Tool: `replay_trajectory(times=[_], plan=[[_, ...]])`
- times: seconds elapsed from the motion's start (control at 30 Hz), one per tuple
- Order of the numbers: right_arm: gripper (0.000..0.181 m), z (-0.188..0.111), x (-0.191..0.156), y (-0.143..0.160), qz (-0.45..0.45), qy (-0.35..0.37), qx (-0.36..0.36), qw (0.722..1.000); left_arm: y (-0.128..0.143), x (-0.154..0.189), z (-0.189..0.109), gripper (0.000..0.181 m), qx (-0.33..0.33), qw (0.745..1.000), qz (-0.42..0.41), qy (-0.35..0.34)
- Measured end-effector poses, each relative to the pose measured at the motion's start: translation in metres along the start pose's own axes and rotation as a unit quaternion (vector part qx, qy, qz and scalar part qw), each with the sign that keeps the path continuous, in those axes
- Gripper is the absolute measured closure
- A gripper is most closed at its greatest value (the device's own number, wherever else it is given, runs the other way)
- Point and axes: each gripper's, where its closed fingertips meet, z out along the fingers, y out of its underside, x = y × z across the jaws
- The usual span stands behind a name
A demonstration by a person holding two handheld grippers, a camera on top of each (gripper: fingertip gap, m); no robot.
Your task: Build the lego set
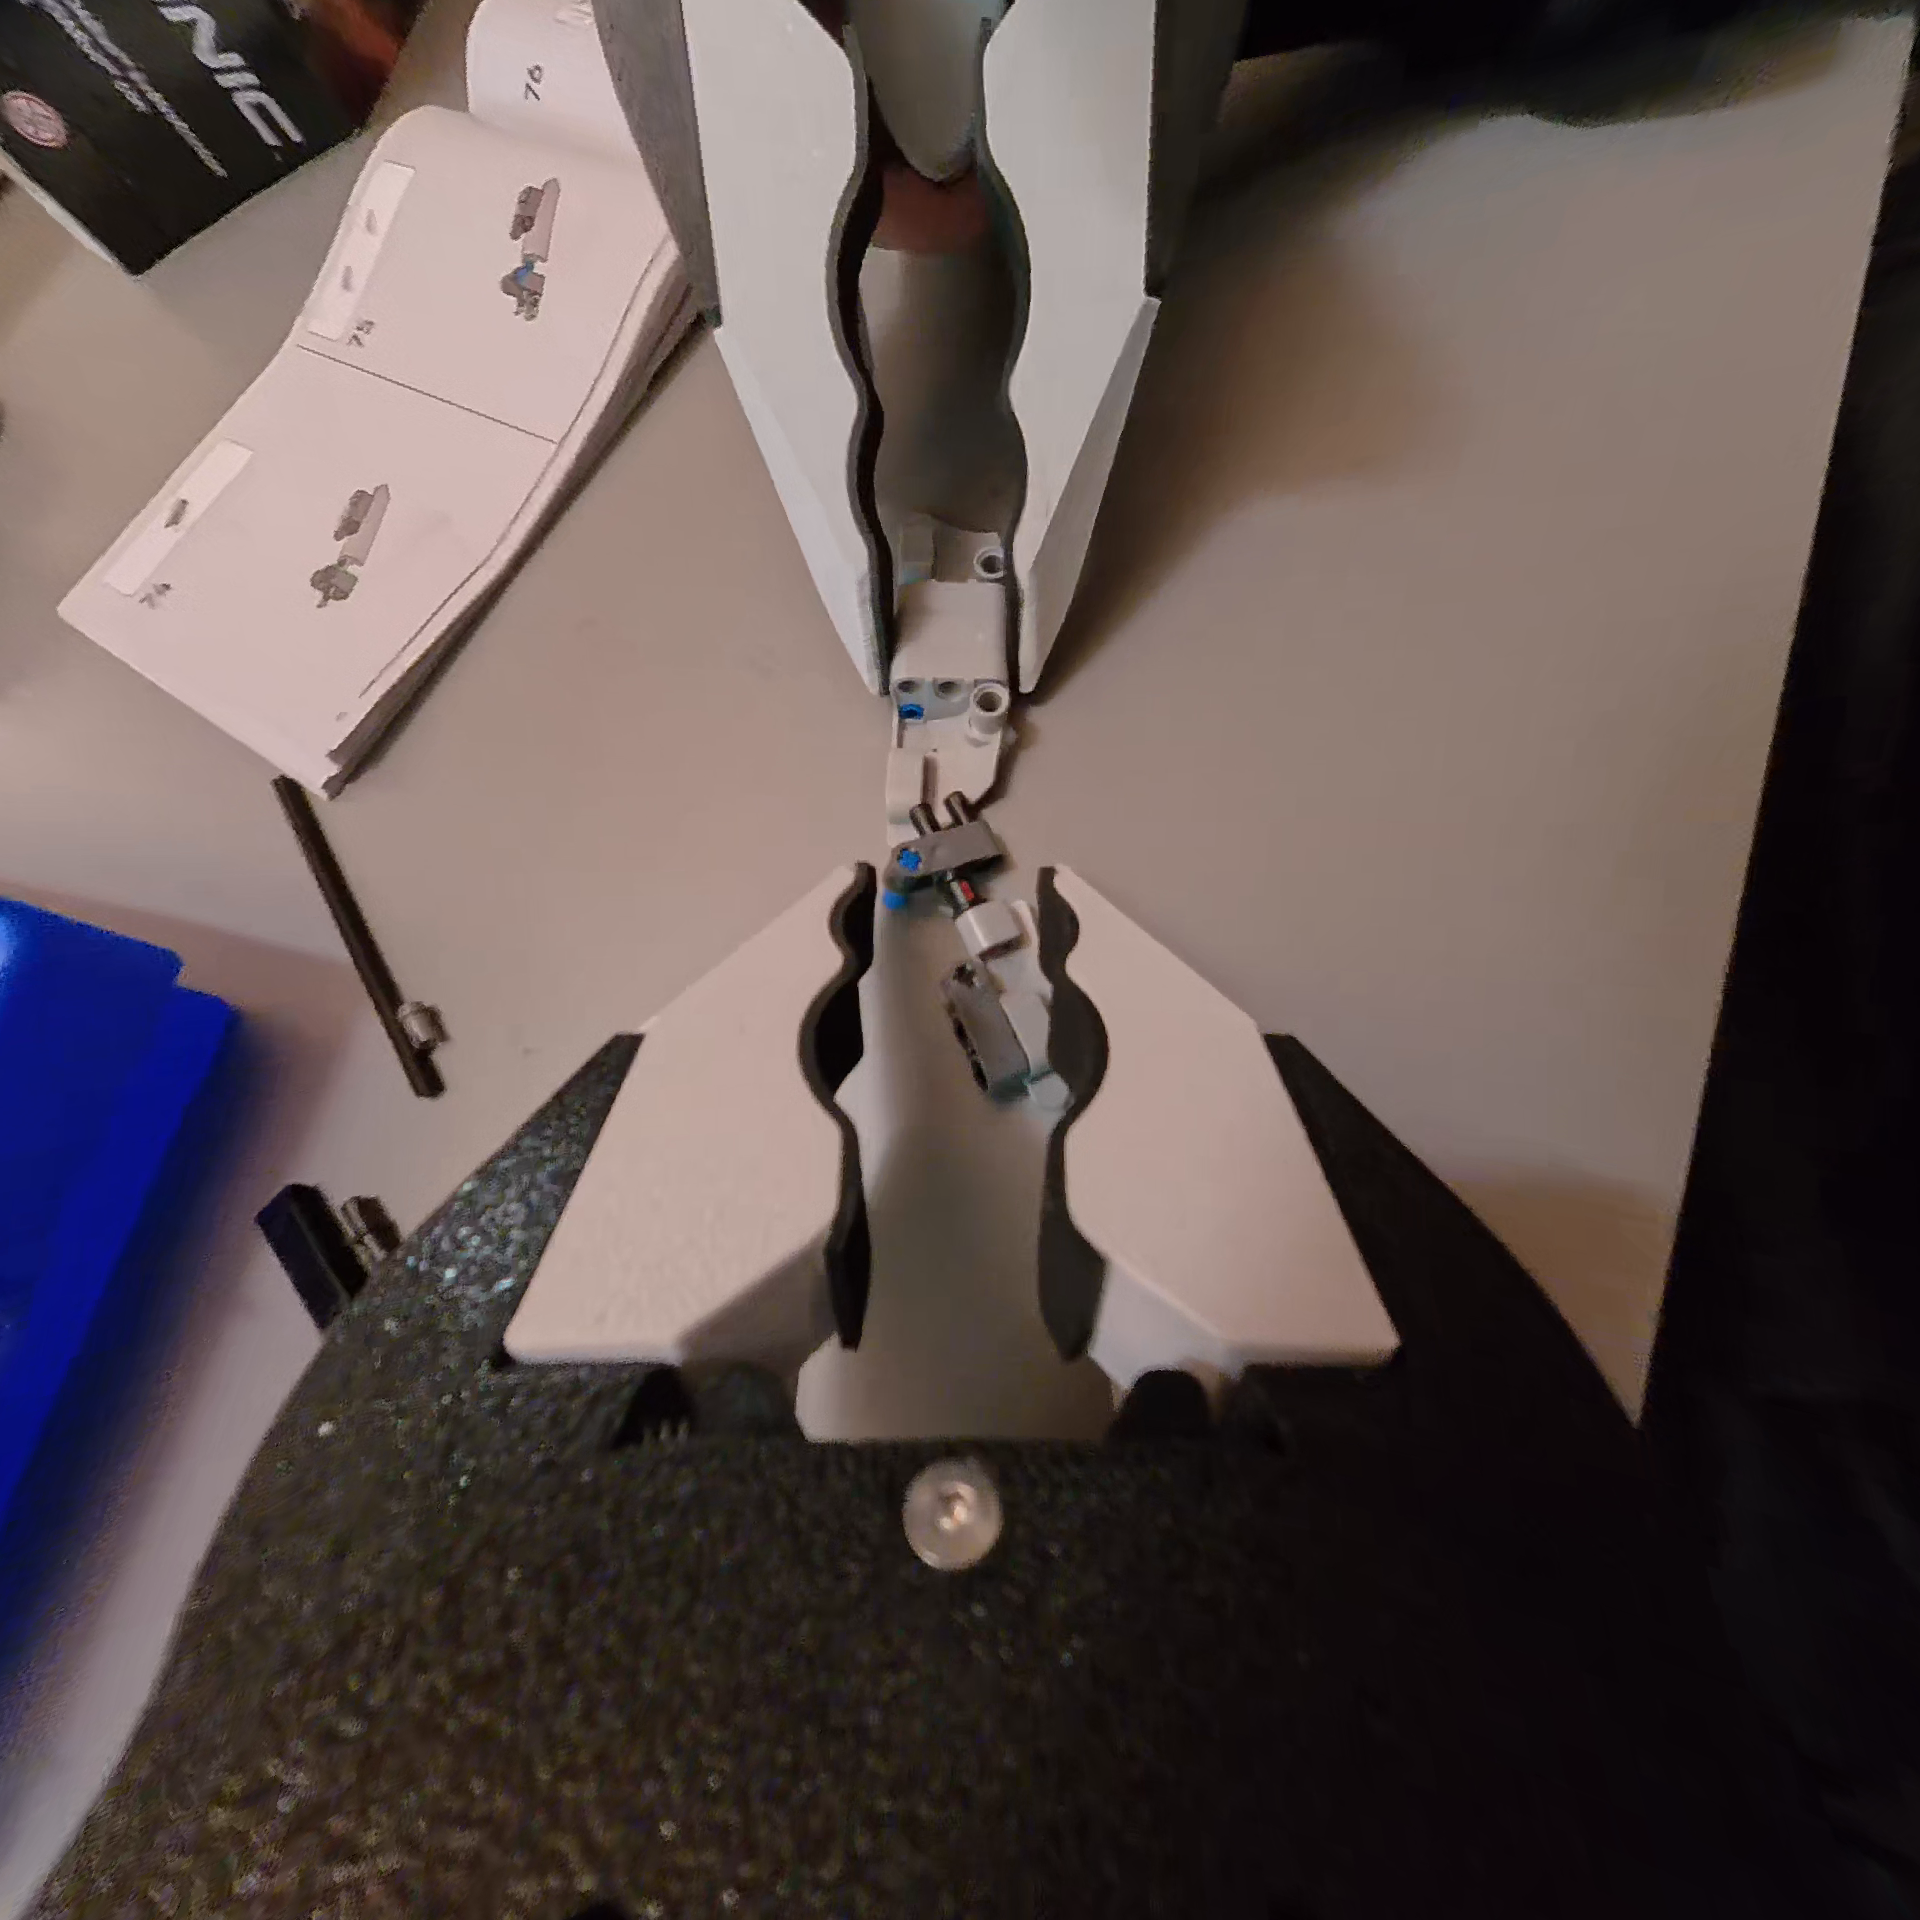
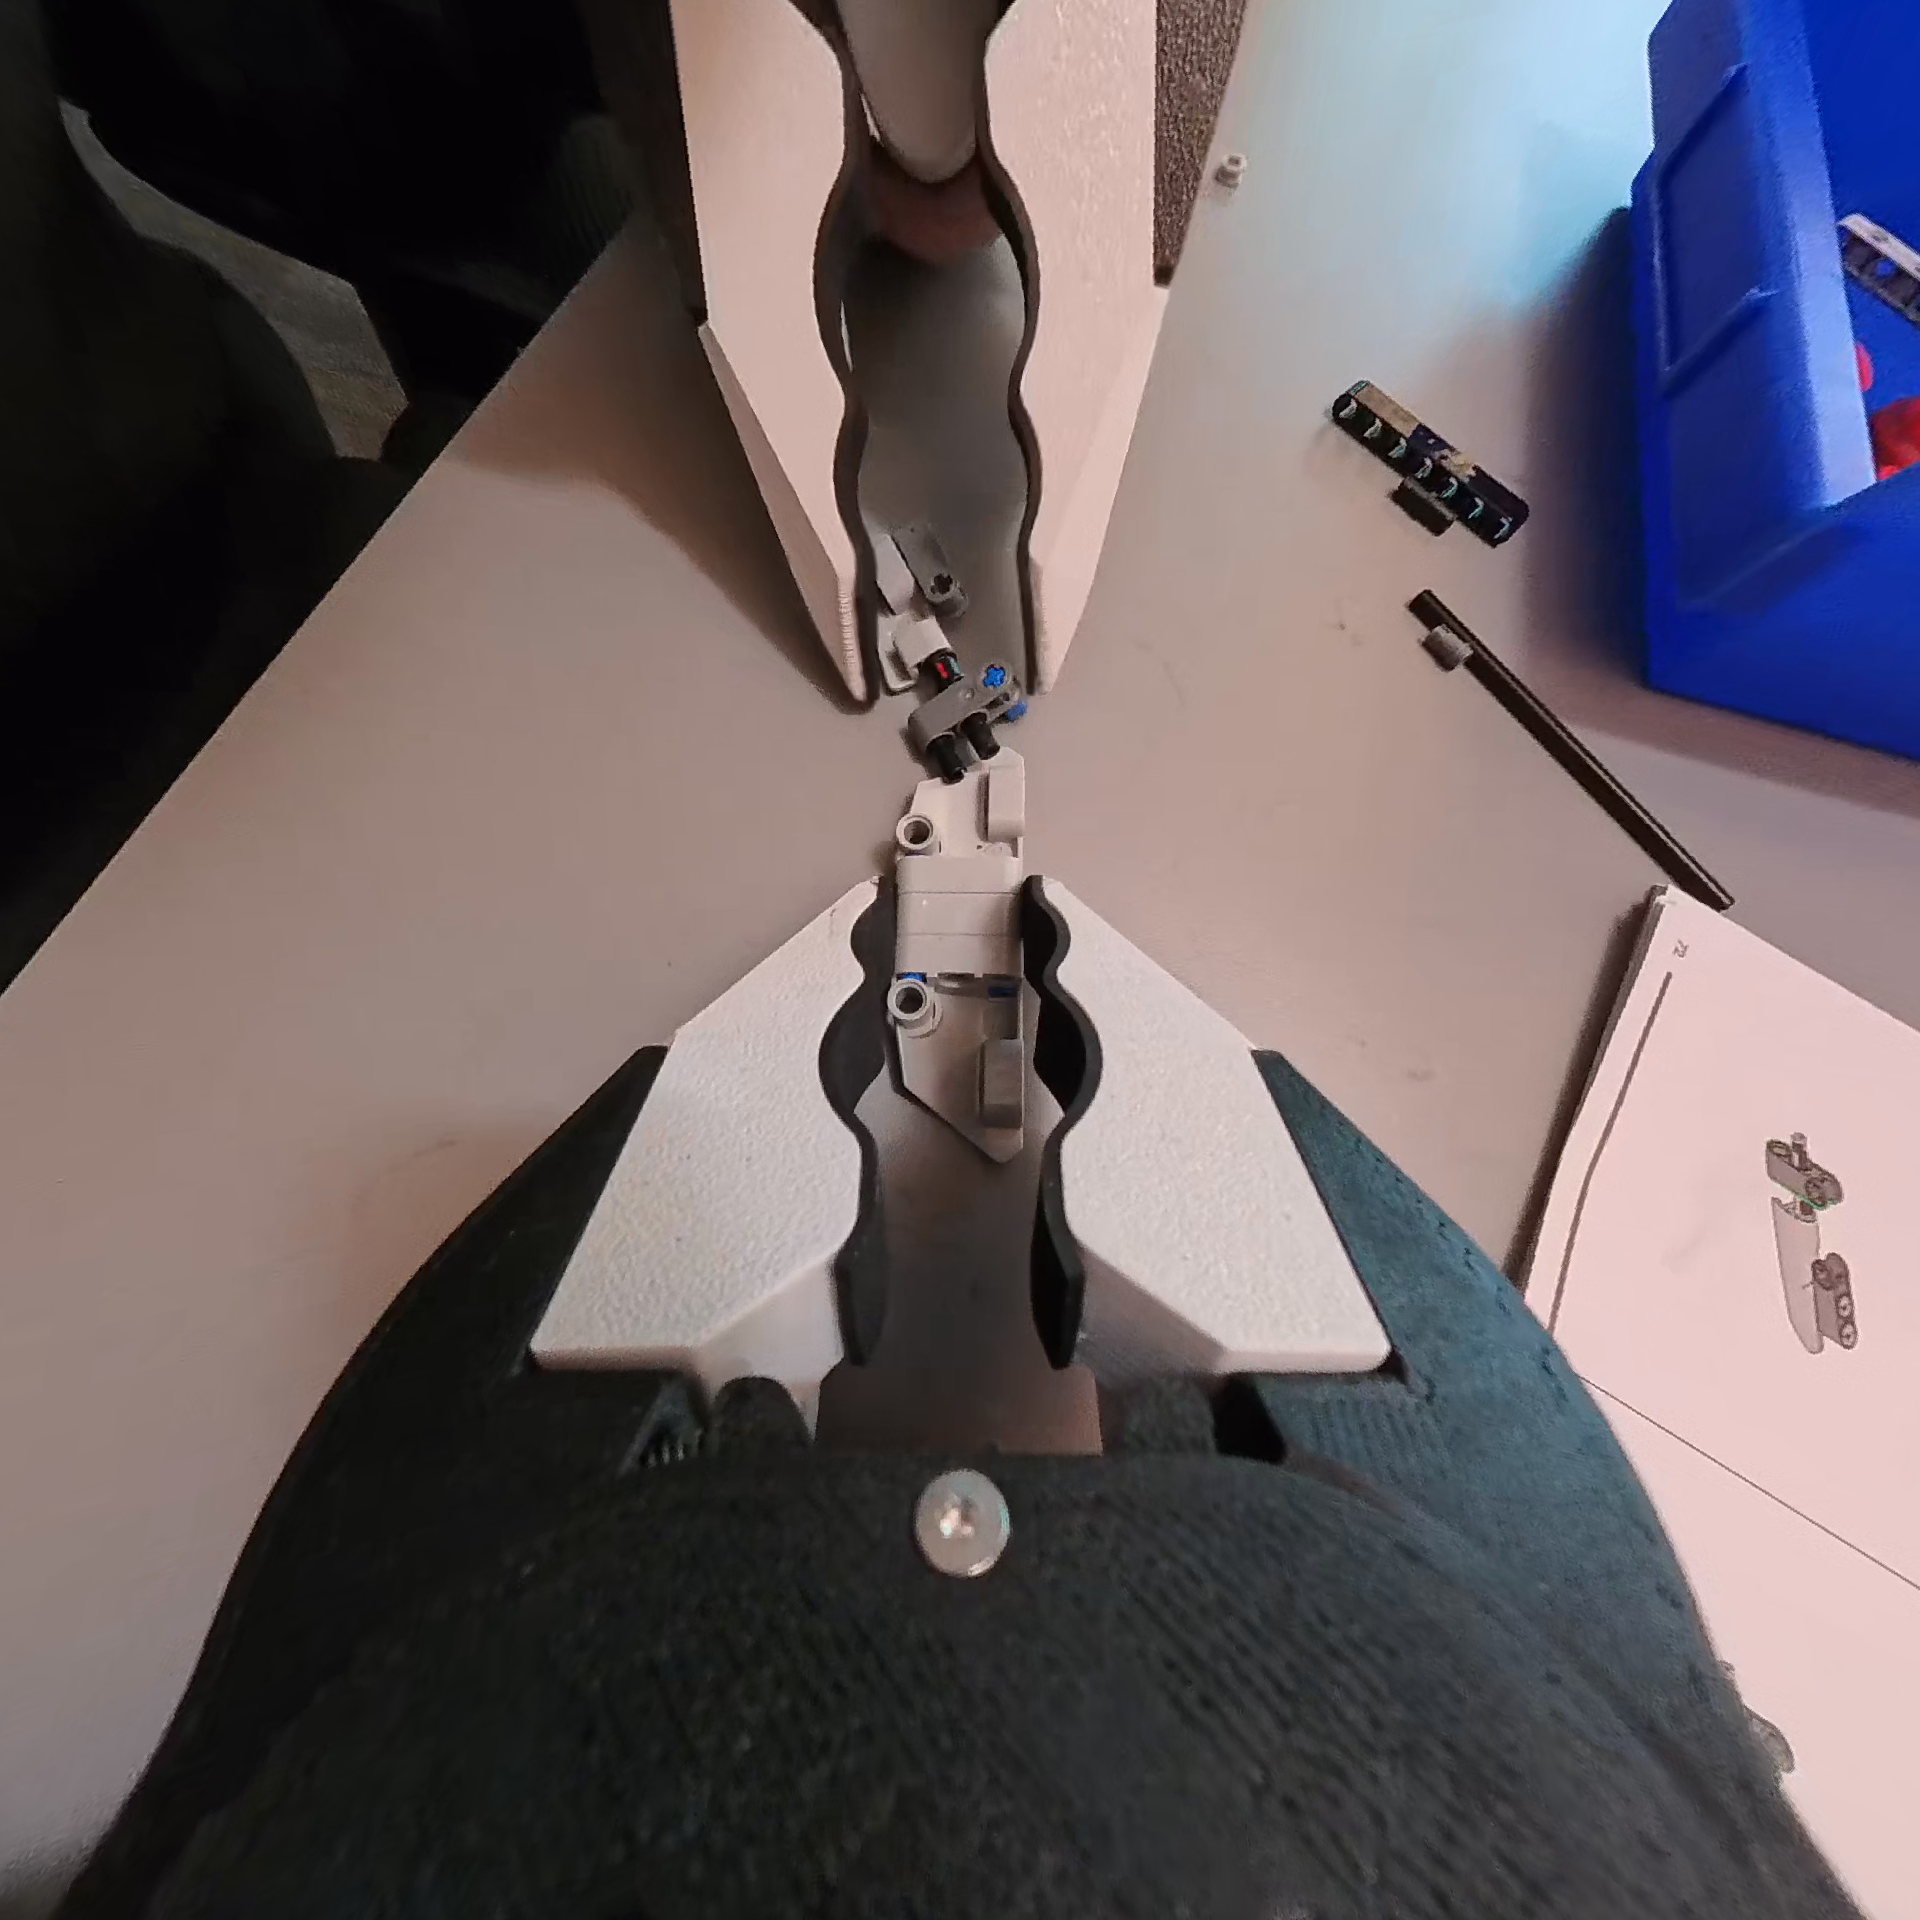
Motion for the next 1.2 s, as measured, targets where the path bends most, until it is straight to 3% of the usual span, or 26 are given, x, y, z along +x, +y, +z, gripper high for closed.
replay_trajectory(times=[0.2,0.47,0.8,1.2], plan=[[0.158,0.000,0.000,0.000,-0.007,0.005,-0.001,1.000,0.006,-0.001,-0.012,0.155,-0.024,0.998,0.011,-0.050],[0.158,0.000,0.000,0.000,-0.015,0.004,0.000,1.000,0.008,0.006,-0.007,0.165,-0.016,0.998,-0.016,-0.052],[0.158,0.000,0.000,0.000,-0.013,-0.003,0.000,1.000,0.010,0.005,-0.005,0.162,-0.013,0.997,-0.067,0.039],[0.158,0.000,0.000,0.000,-0.014,-0.002,0.000,1.000,0.013,0.002,-0.016,0.159,-0.015,0.996,-0.050,-0.075]])
